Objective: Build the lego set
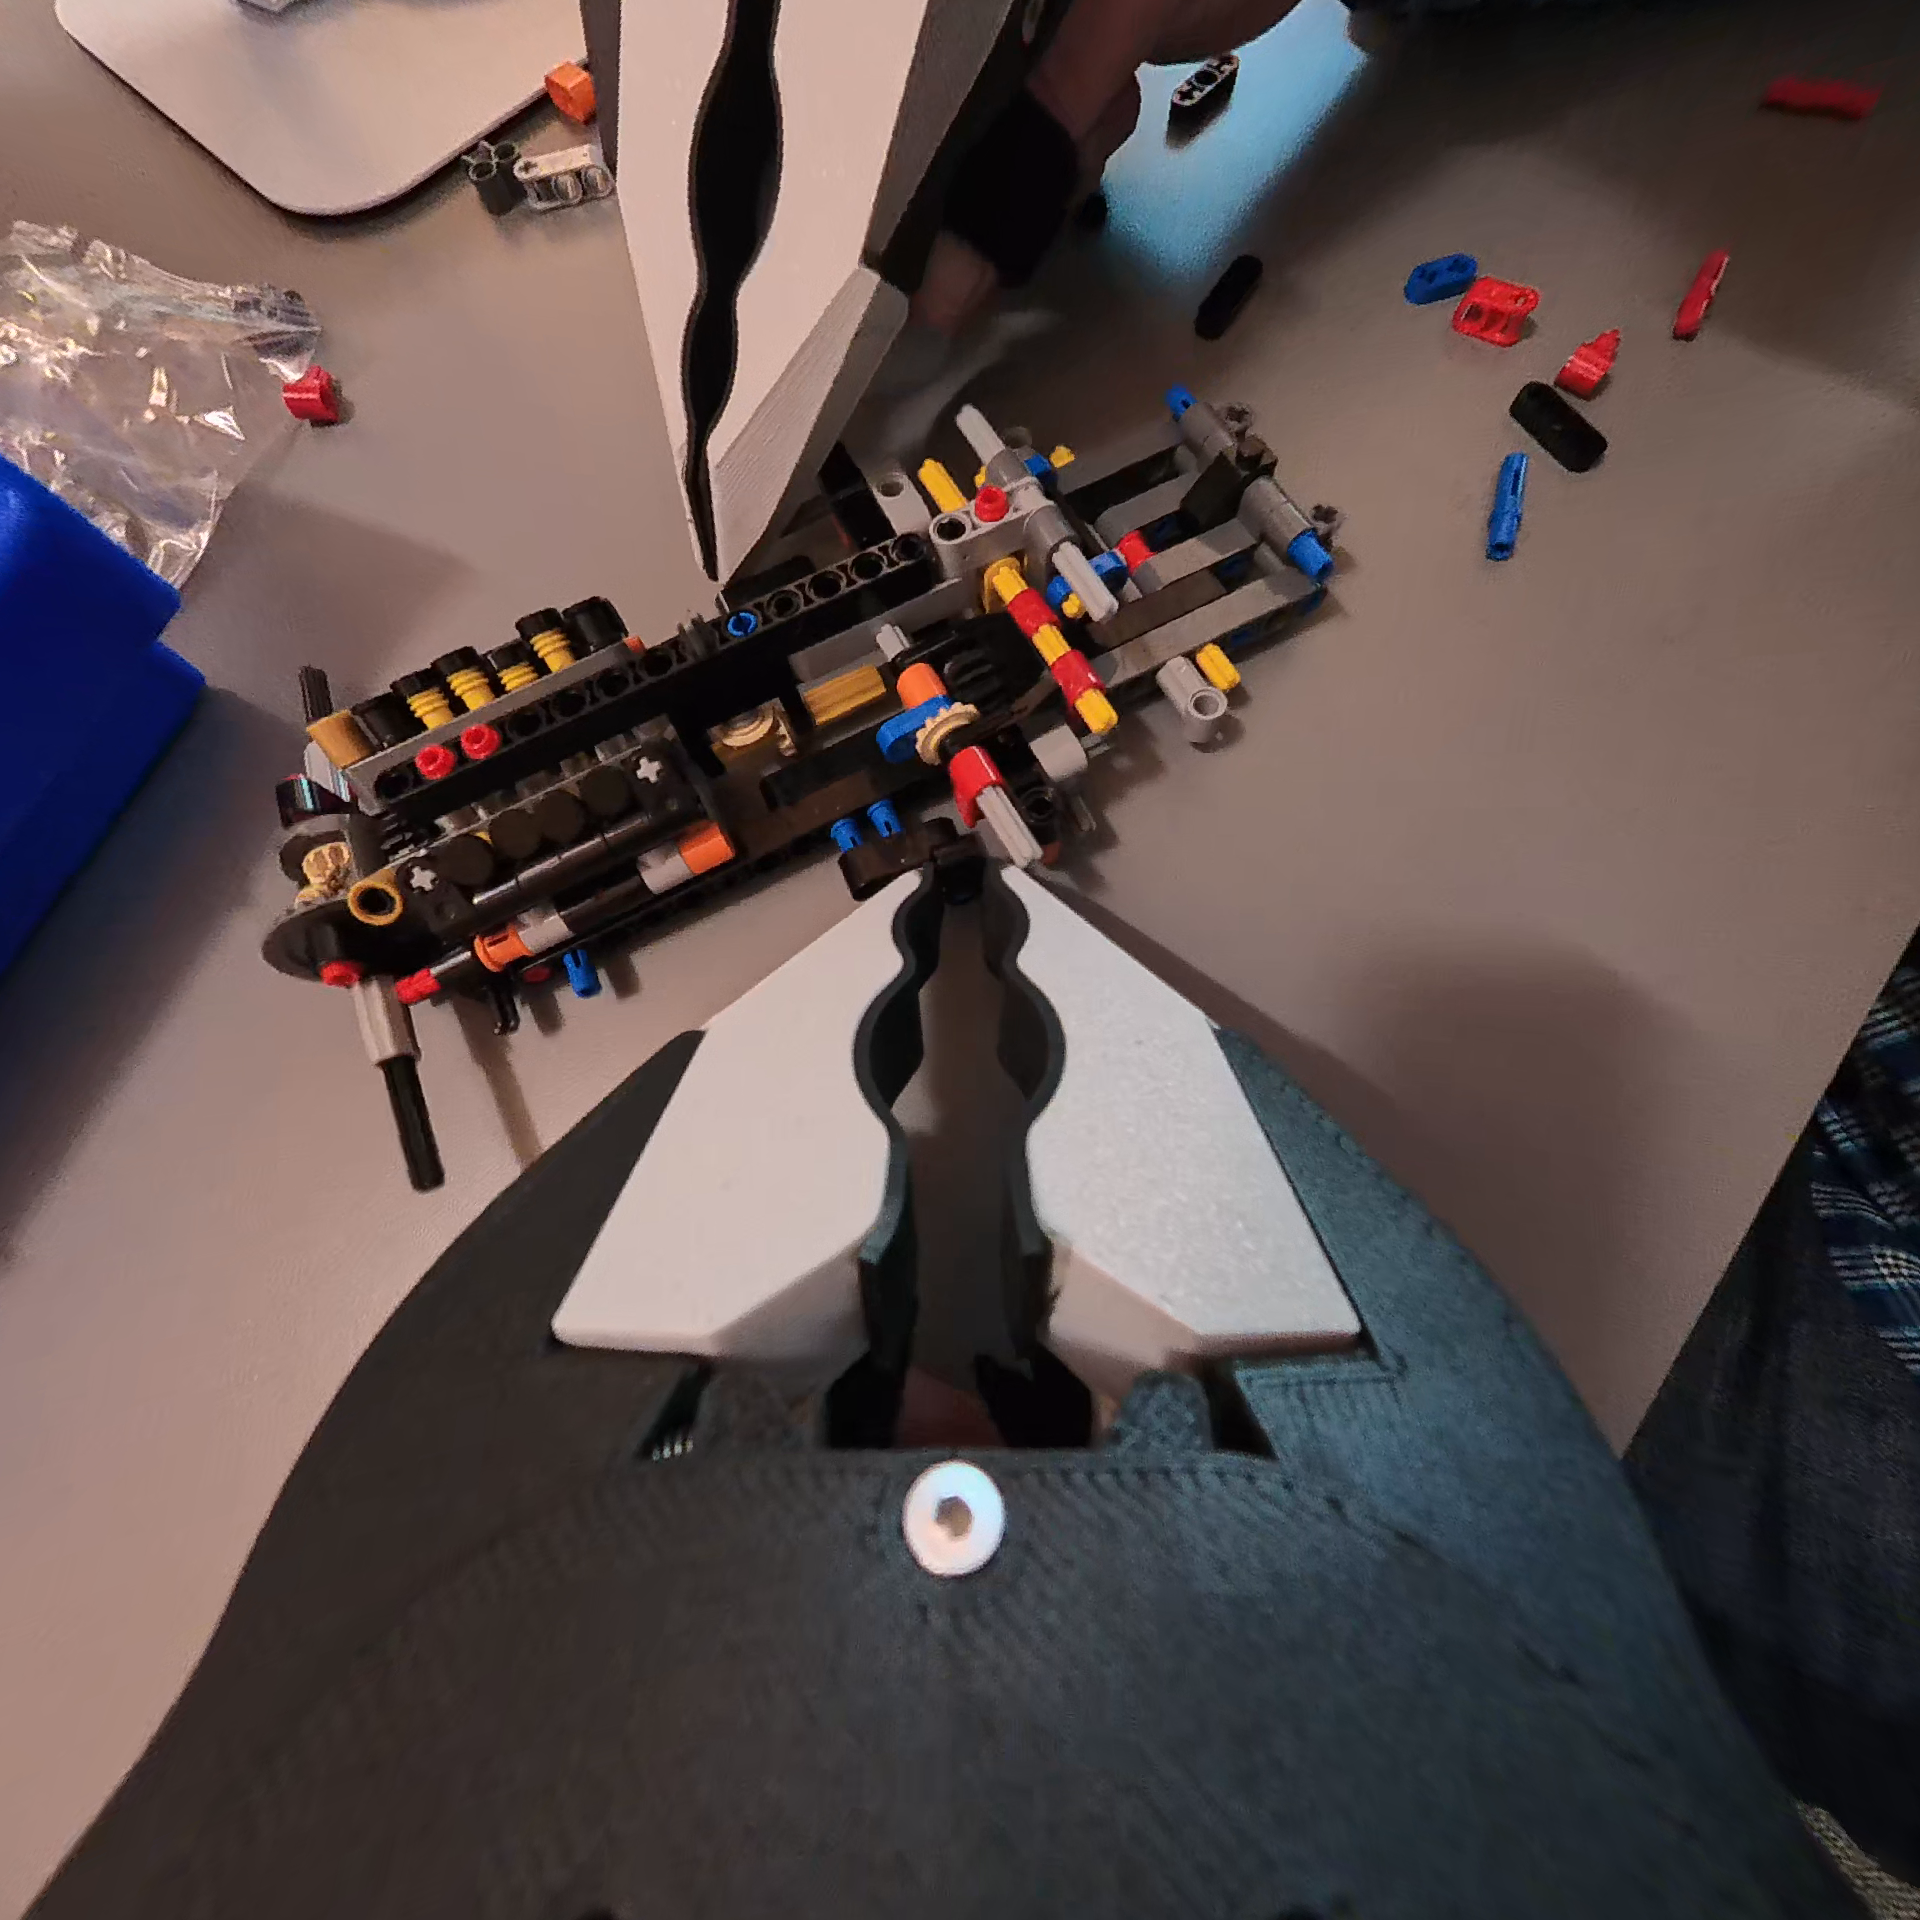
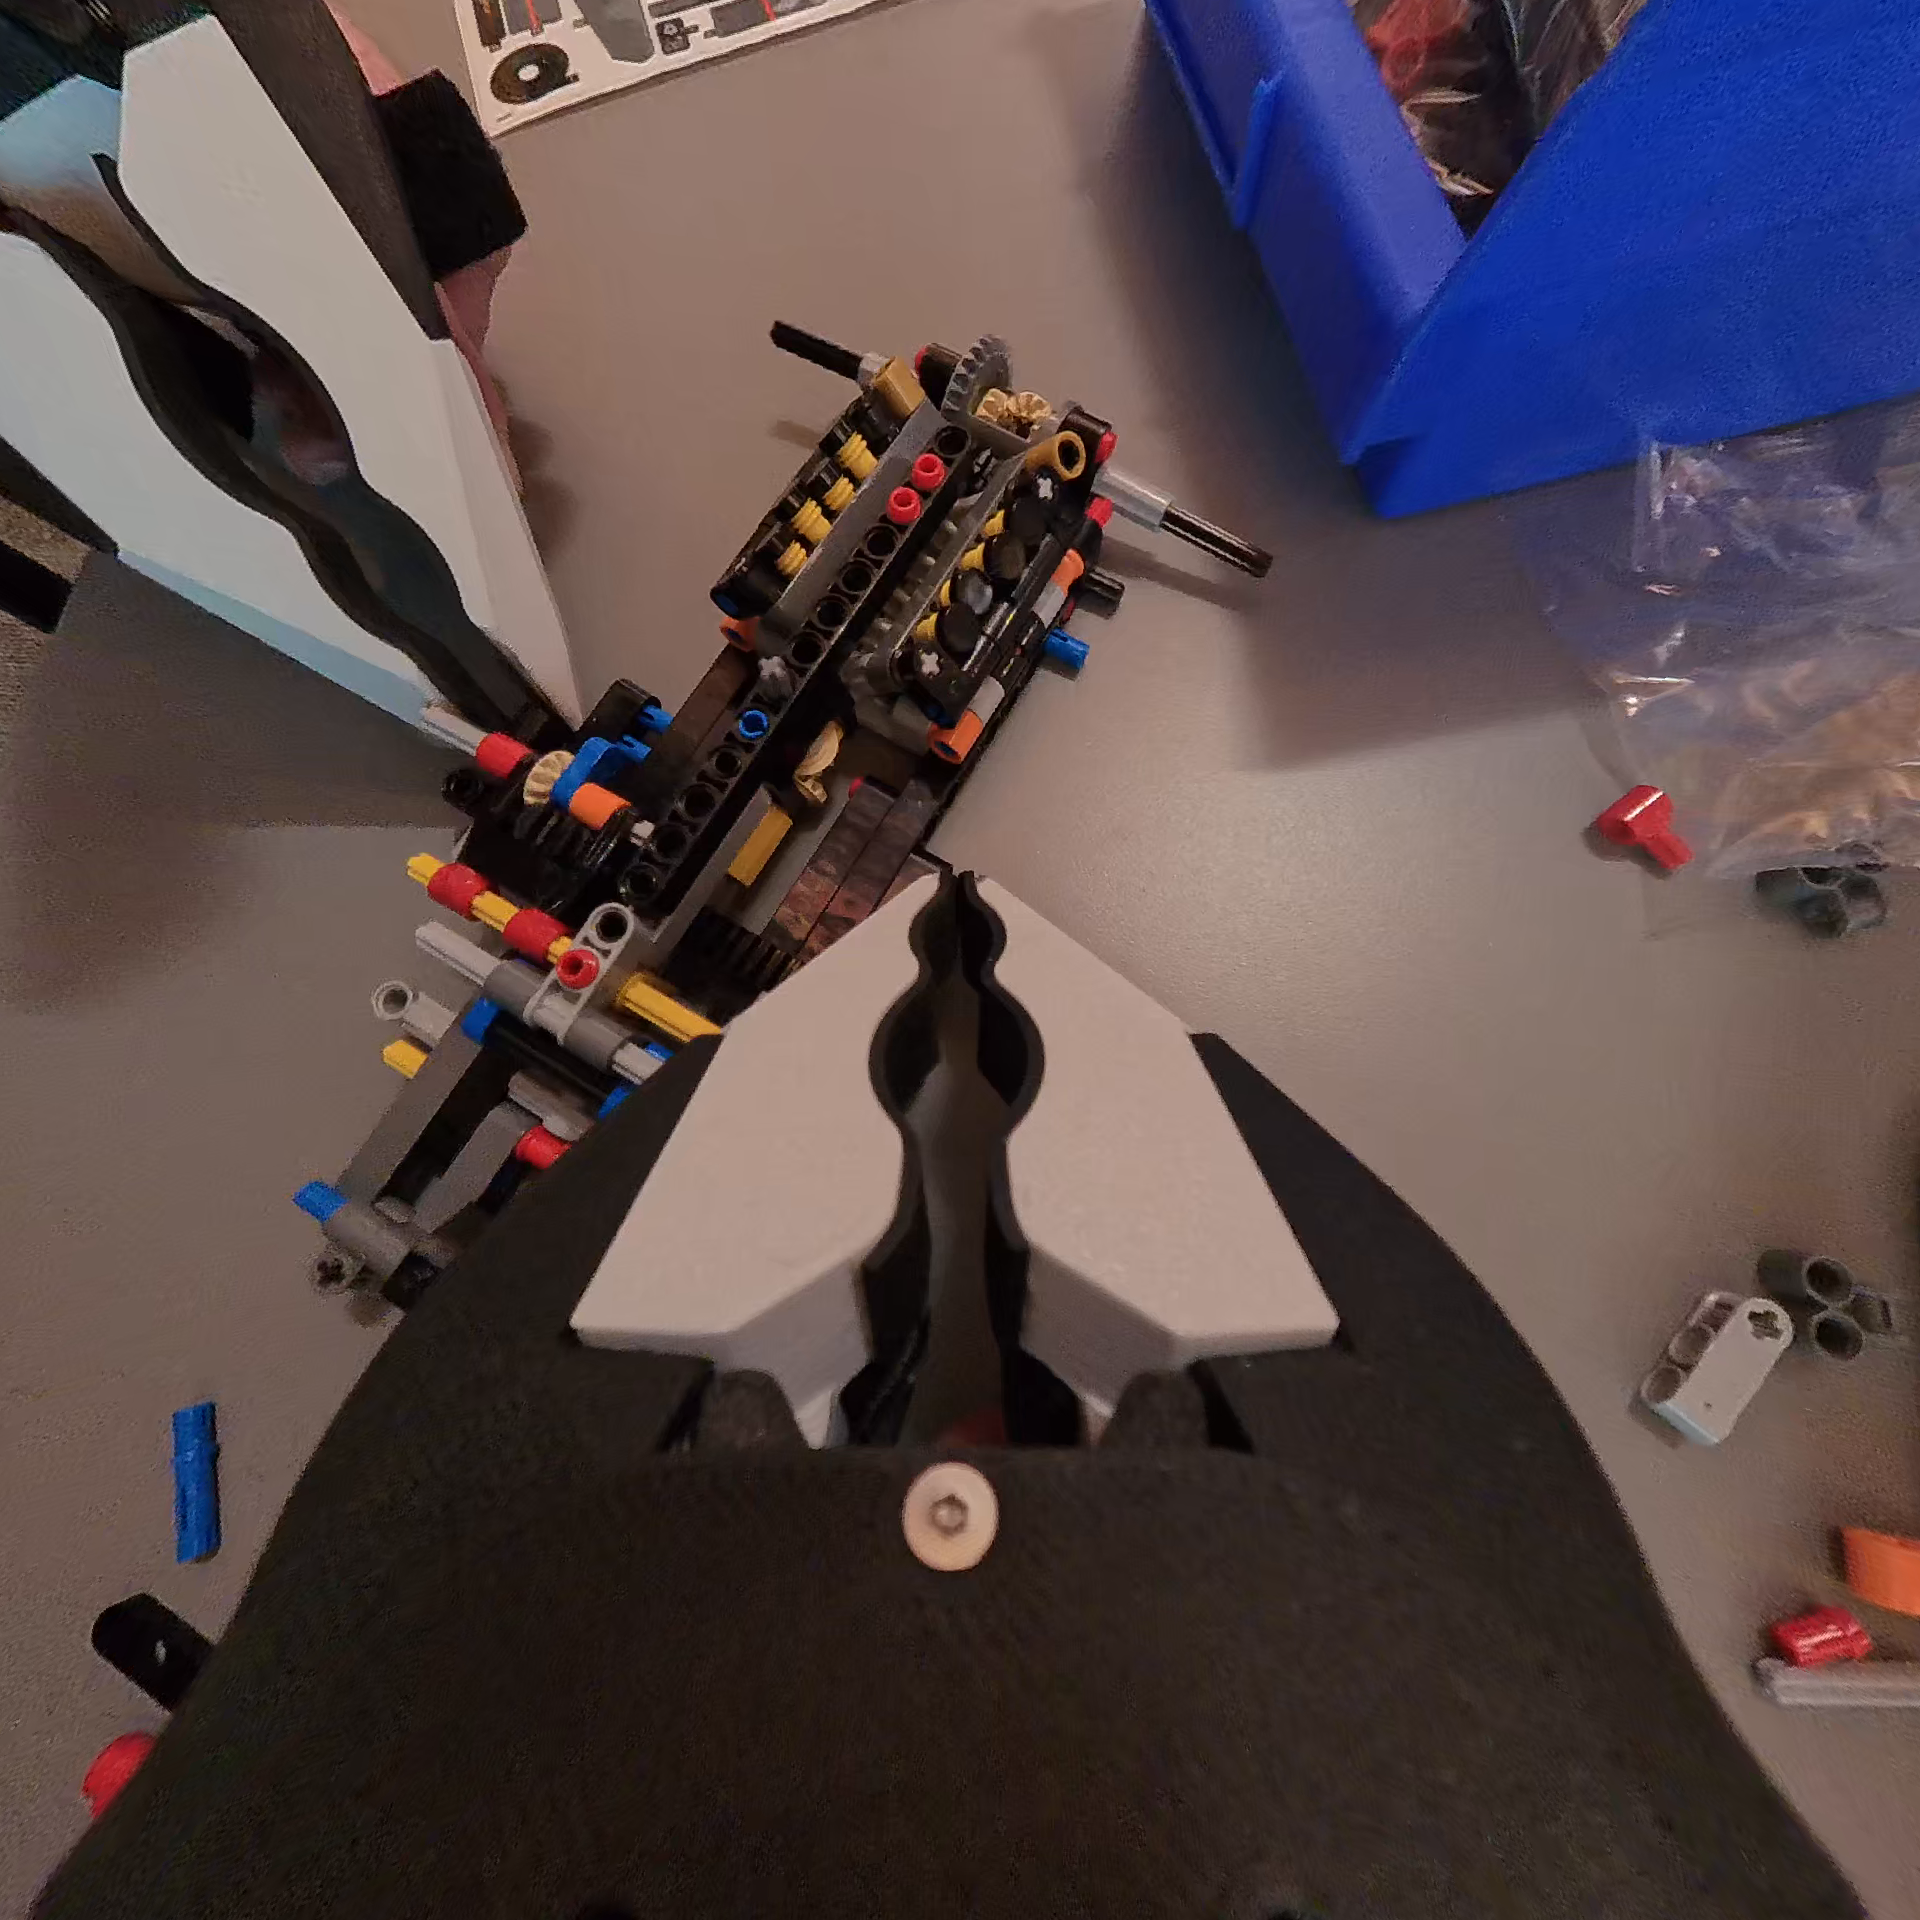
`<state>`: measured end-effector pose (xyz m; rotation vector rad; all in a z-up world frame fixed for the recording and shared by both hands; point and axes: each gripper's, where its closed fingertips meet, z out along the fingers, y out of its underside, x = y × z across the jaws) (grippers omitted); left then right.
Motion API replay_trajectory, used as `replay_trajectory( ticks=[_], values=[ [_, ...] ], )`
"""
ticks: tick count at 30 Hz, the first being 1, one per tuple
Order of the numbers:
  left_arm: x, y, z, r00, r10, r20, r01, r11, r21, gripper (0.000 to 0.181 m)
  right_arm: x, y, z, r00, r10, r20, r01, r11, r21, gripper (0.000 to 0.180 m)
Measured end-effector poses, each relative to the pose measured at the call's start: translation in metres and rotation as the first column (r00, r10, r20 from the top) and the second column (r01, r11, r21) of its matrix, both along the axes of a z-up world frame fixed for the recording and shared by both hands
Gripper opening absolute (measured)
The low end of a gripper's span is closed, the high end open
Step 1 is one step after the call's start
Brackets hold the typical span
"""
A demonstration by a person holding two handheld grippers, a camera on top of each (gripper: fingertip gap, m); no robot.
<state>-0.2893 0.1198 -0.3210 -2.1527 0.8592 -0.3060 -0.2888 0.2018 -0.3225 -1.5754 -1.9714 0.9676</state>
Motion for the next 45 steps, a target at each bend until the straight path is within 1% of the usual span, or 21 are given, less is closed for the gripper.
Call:
replay_trajectory(
  ticks=[1,22,33,39,41,45],
  values=[
    [0.0010,0.0000,-0.0001,1.000,-0.003,-0.001,0.003,1.000,-0.001,0.006,0.0001,0.0000,0.0001,1.000,0.000,-0.003,0.000,1.000,0.007,0.000],
    [-0.0002,0.0026,-0.0014,1.000,-0.026,0.003,0.026,0.999,-0.018,0.006,0.0001,0.0011,0.0001,1.000,-0.014,-0.018,0.014,0.999,0.042,0.000],
    [0.0048,0.0026,-0.0046,0.993,-0.118,0.004,0.118,0.992,-0.051,0.006,0.0000,0.0017,0.0000,1.000,-0.016,-0.015,0.016,0.999,0.035,0.000],
    [0.0042,0.0049,0.0017,0.993,-0.101,0.062,0.104,0.993,-0.047,0.005,-0.0003,0.0018,0.0000,1.000,-0.017,-0.018,0.018,0.999,0.038,0.000],
    [0.0059,0.0043,-0.0023,0.993,-0.114,0.031,0.115,0.992,-0.055,0.005,-0.0003,0.0016,0.0001,1.000,-0.016,-0.018,0.016,0.999,0.037,0.000],
    [0.0046,0.0041,-0.0010,0.993,-0.108,0.056,0.112,0.991,-0.067,0.005,-0.0001,0.0014,0.0000,1.000,-0.013,-0.018,0.014,0.999,0.035,0.000]
  ],
)
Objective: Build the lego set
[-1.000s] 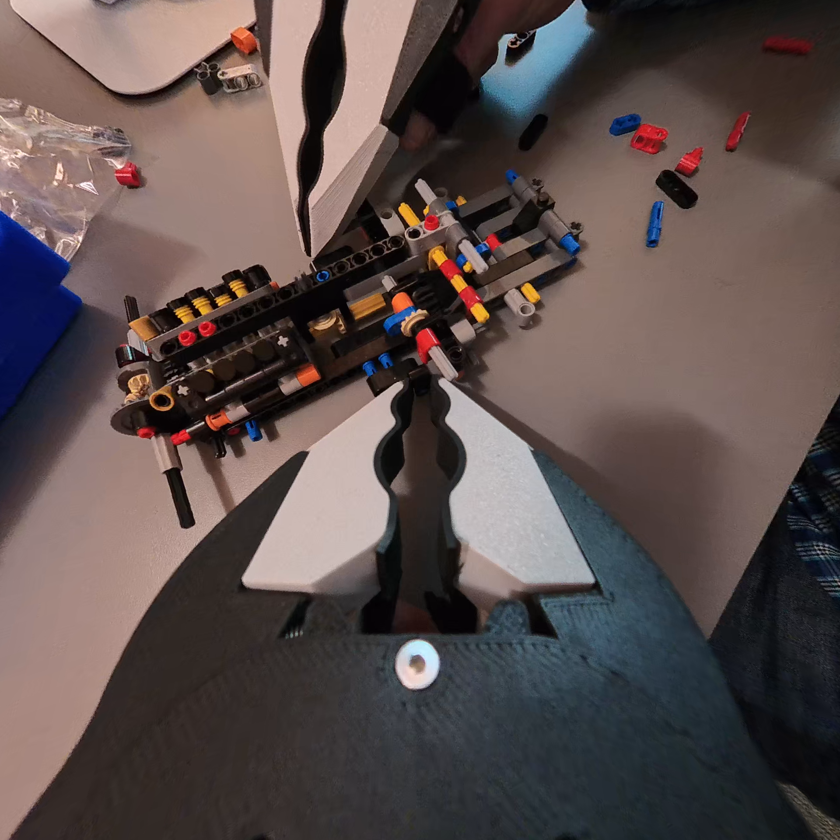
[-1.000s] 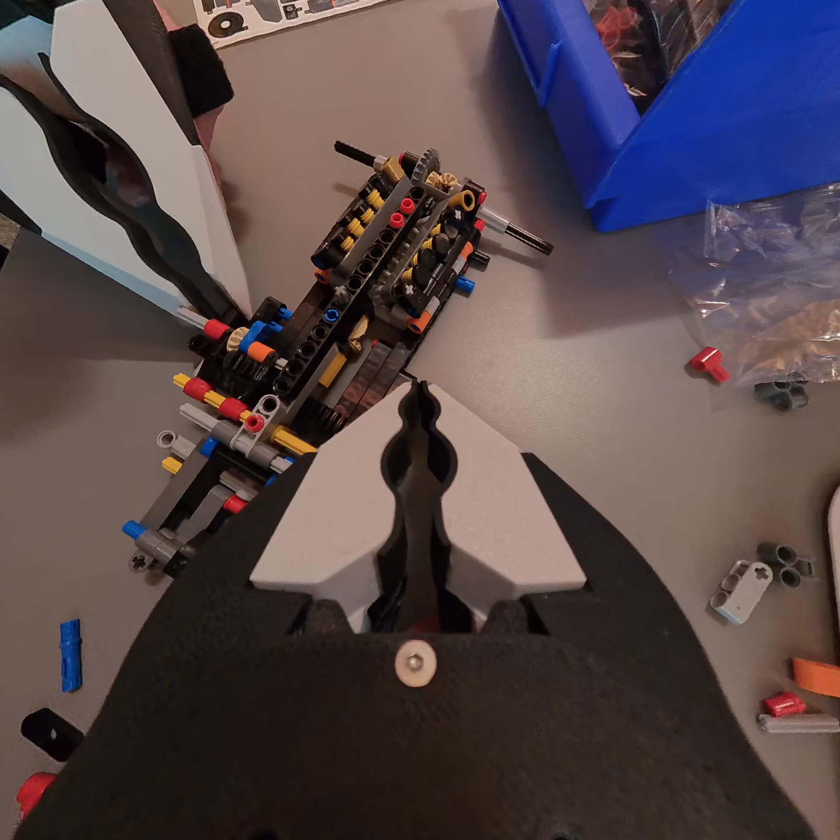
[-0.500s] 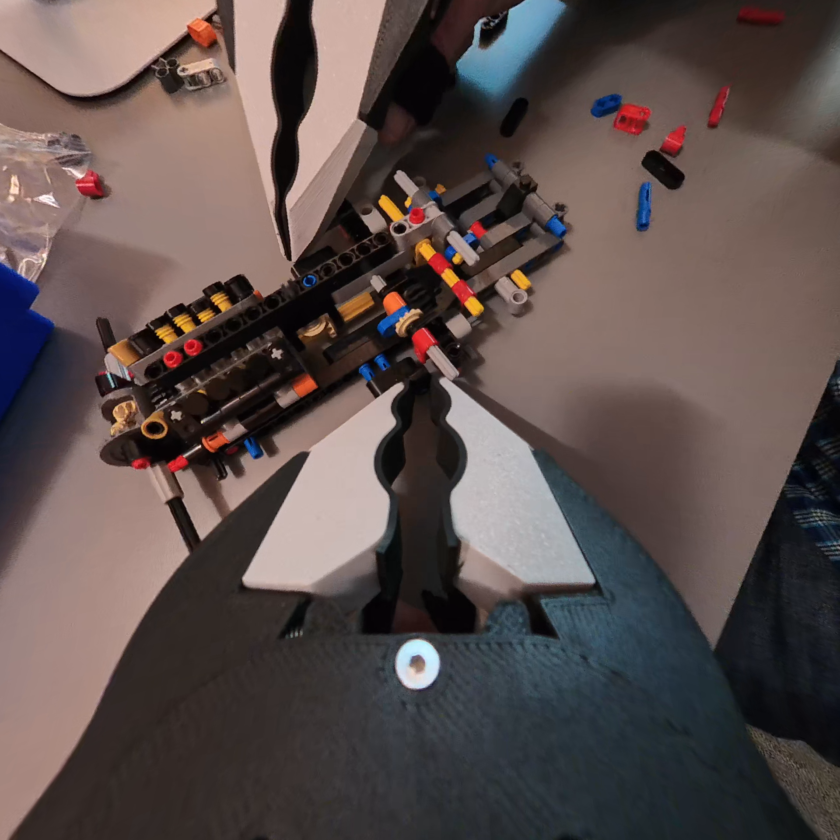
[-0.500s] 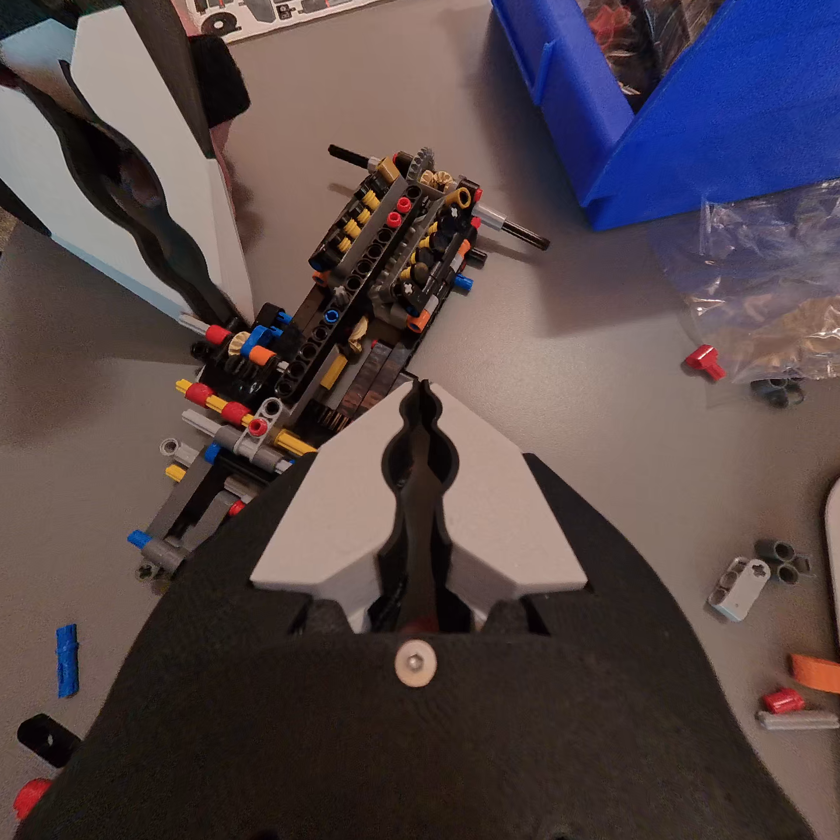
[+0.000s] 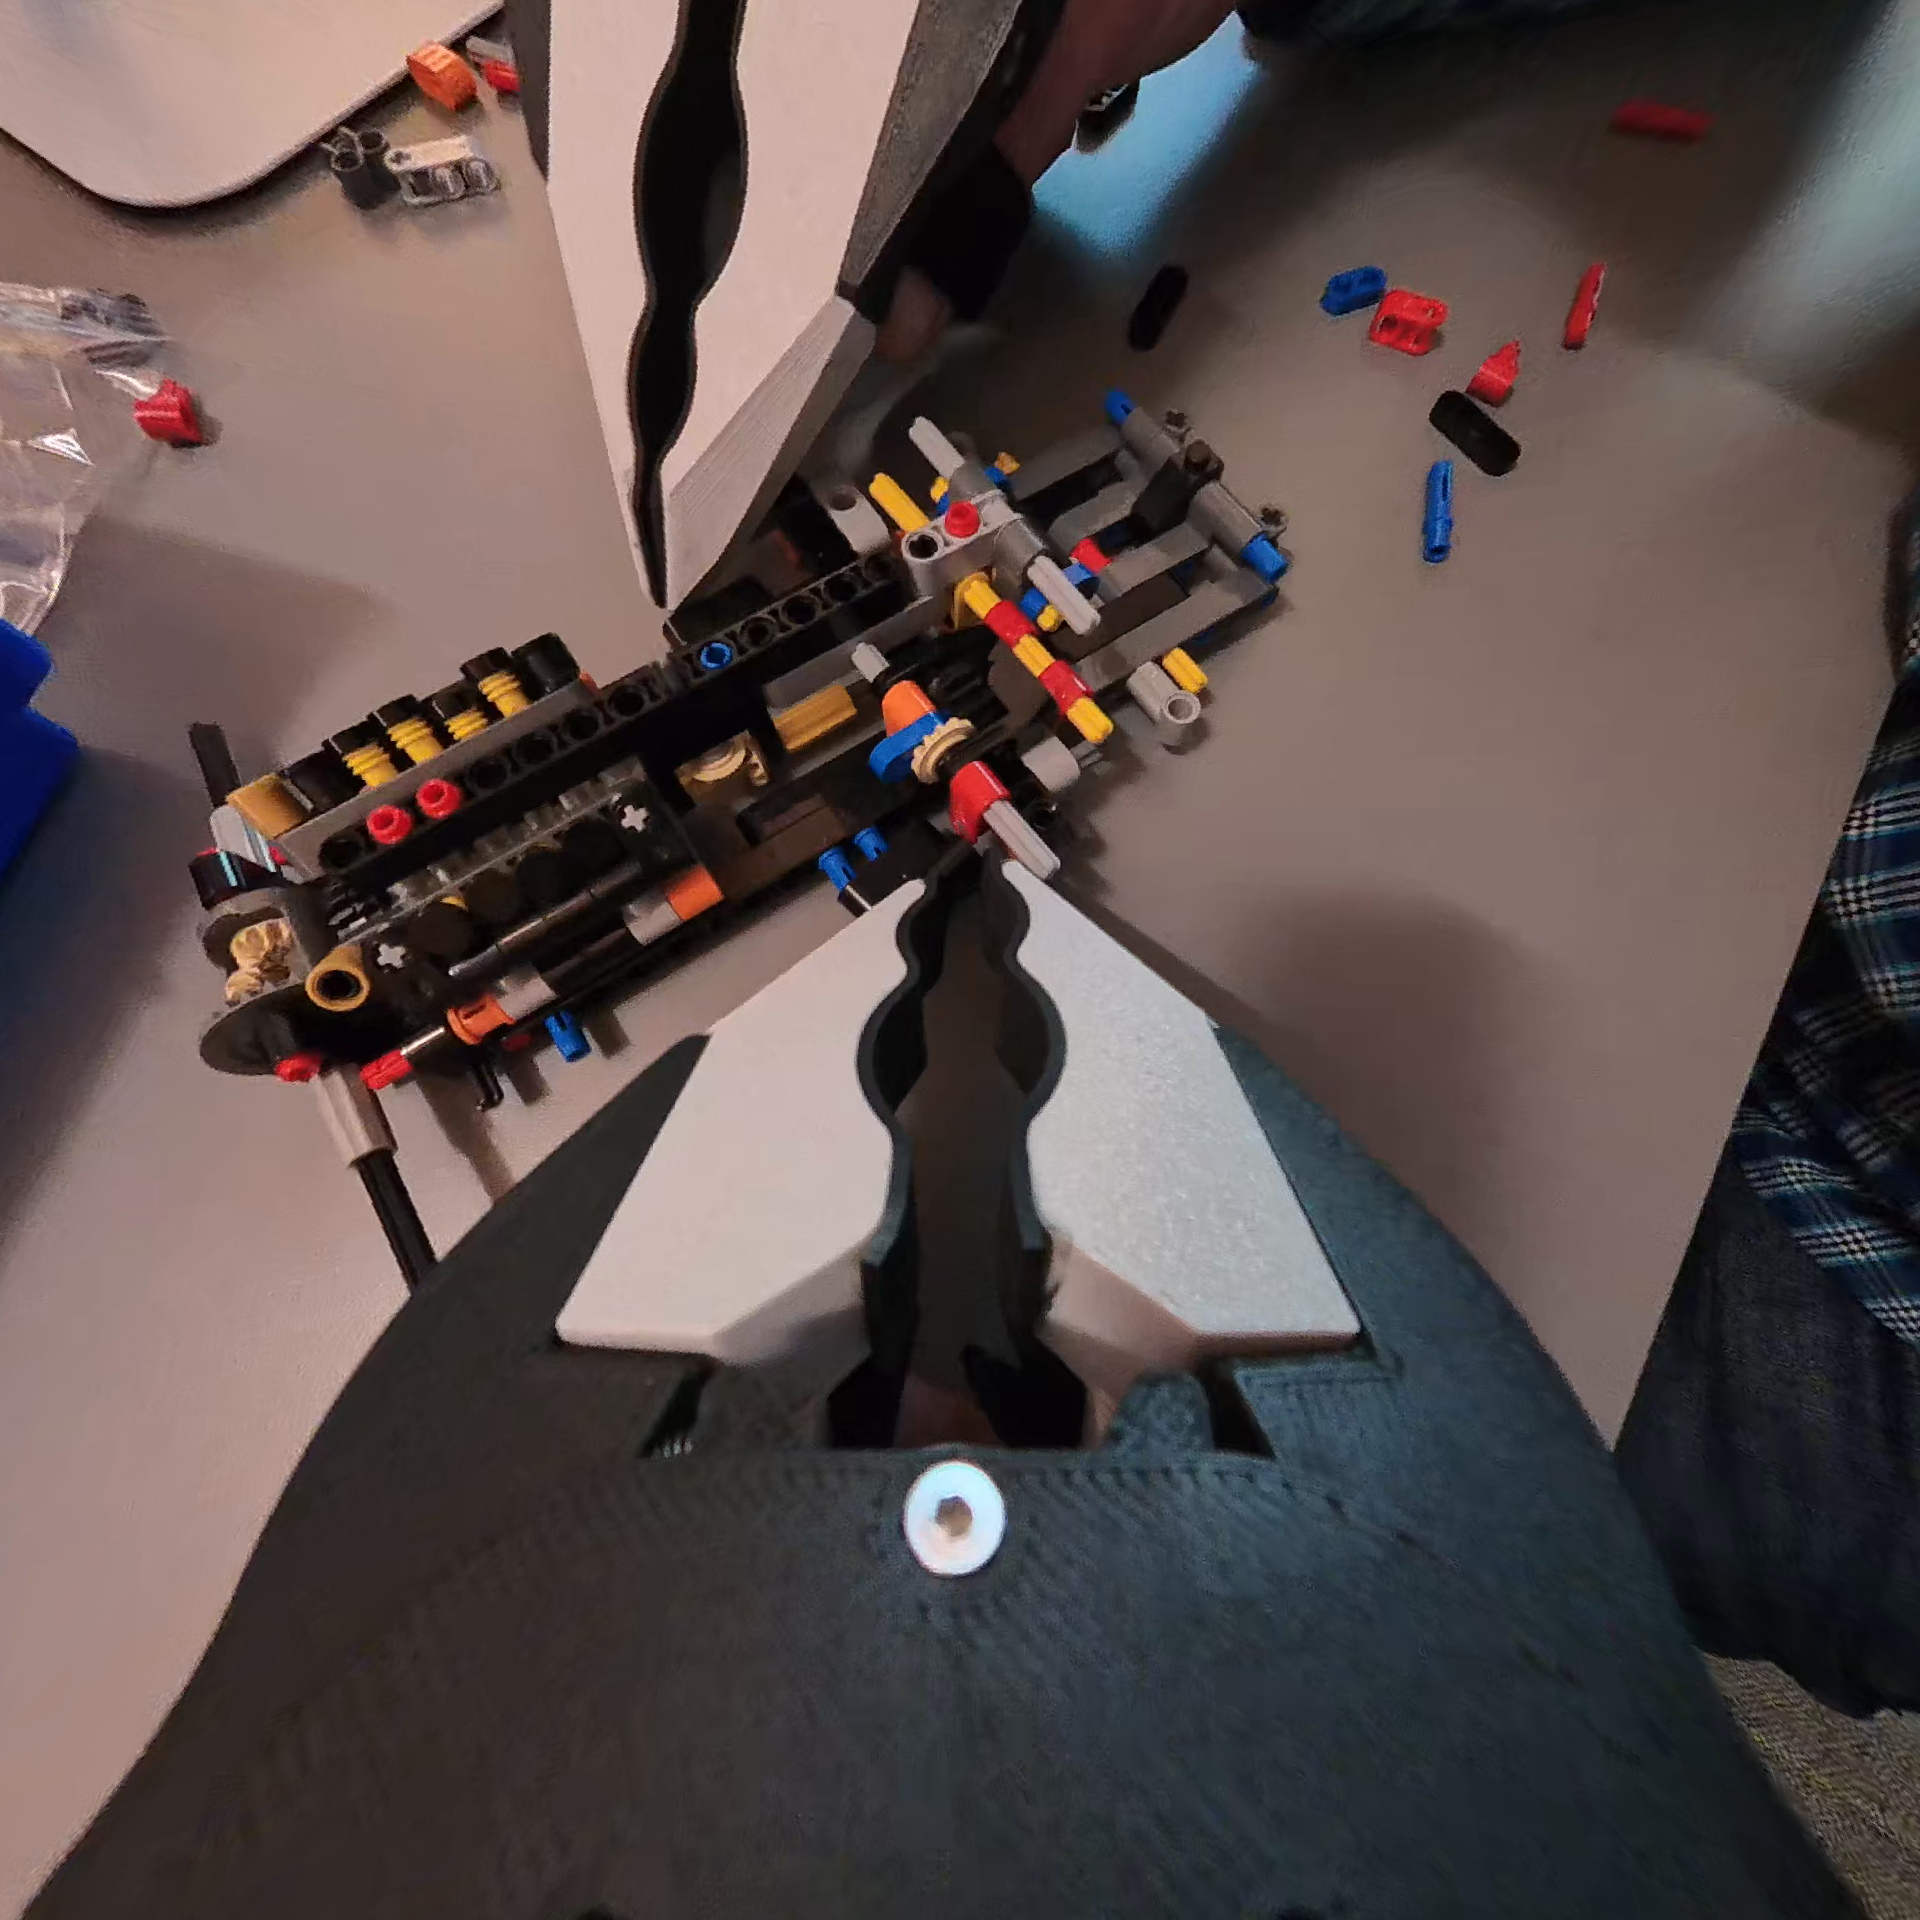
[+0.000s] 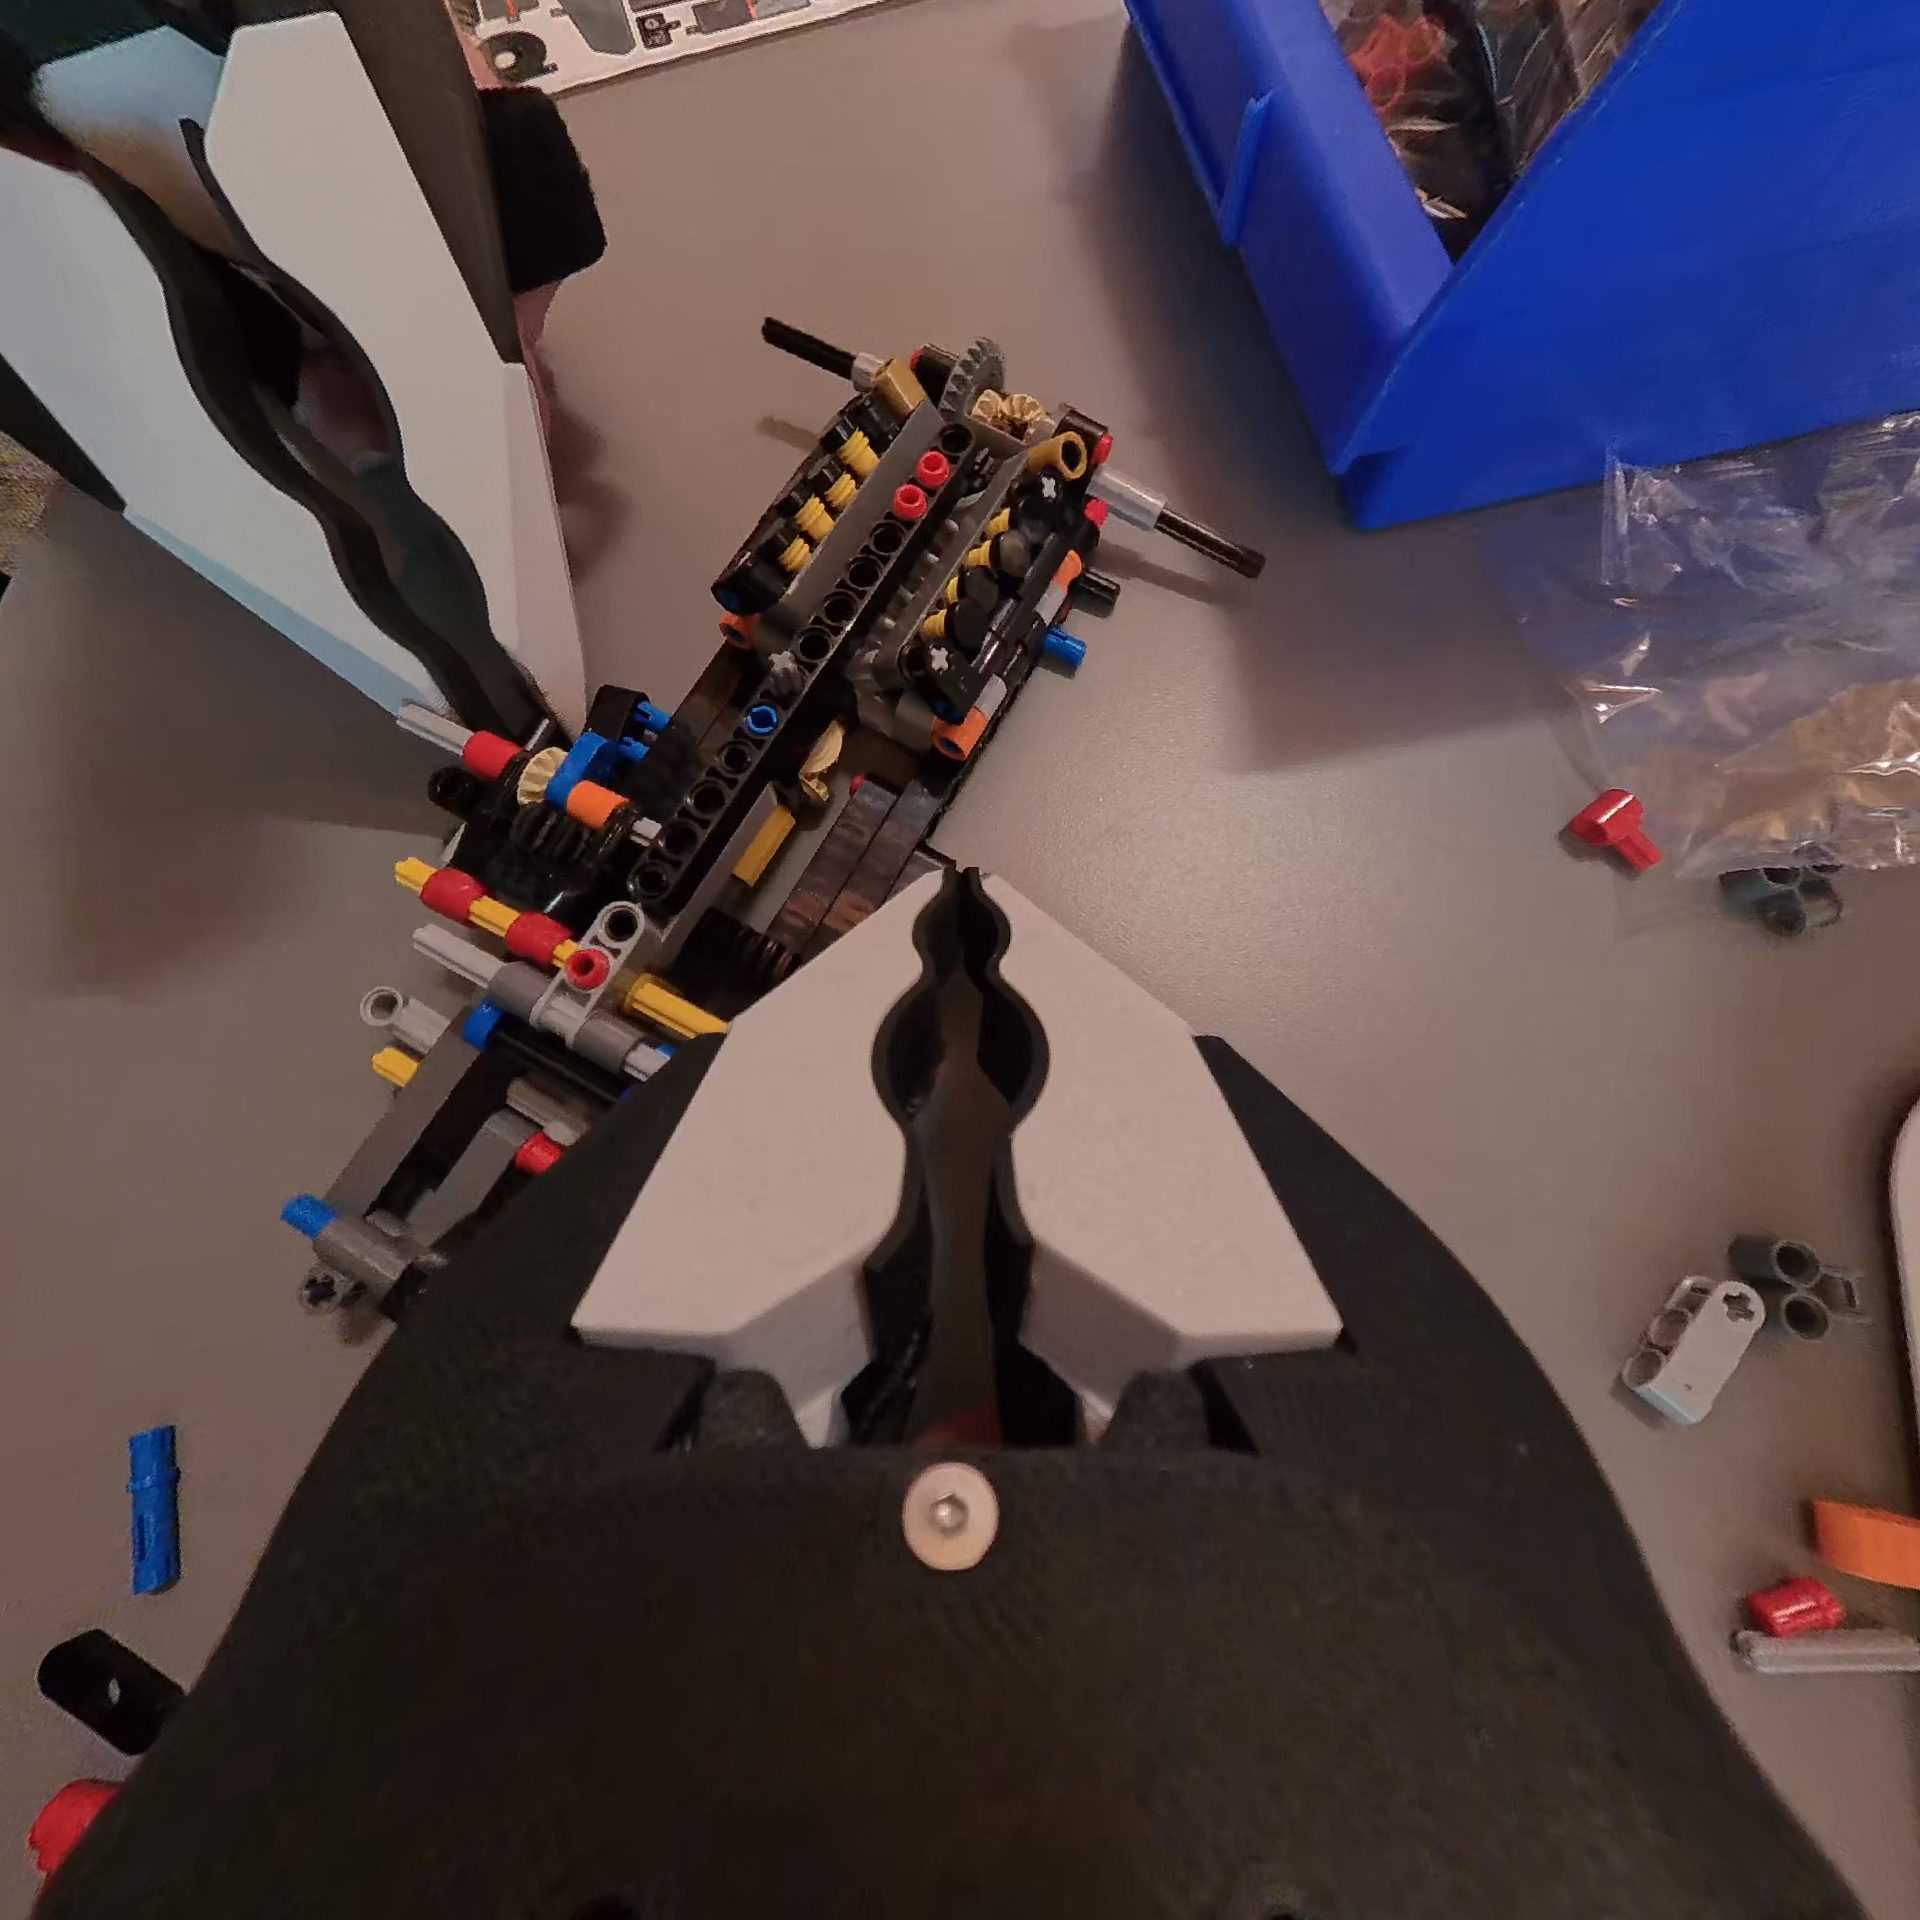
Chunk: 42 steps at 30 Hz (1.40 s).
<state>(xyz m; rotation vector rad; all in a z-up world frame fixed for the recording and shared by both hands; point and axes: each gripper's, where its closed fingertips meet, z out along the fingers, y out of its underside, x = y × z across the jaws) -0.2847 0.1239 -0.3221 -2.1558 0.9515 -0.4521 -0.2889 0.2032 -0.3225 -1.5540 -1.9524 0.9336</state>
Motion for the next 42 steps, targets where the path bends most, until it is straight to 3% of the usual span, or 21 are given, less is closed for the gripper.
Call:
replay_trajectory(
  ticks=[16,42],
  values=[
    [-0.010,0.000,0.003,0.993,0.109,-0.044,-0.106,0.991,0.076,0.007,0.000,0.000,0.000,1.000,0.000,-0.002,0.000,1.000,-0.005,0.000],
    [-0.017,0.005,0.003,0.989,0.125,0.076,-0.121,0.991,-0.055,0.005,0.000,0.001,0.001,1.000,-0.007,-0.014,0.008,1.000,0.020,0.000]
  ],
)
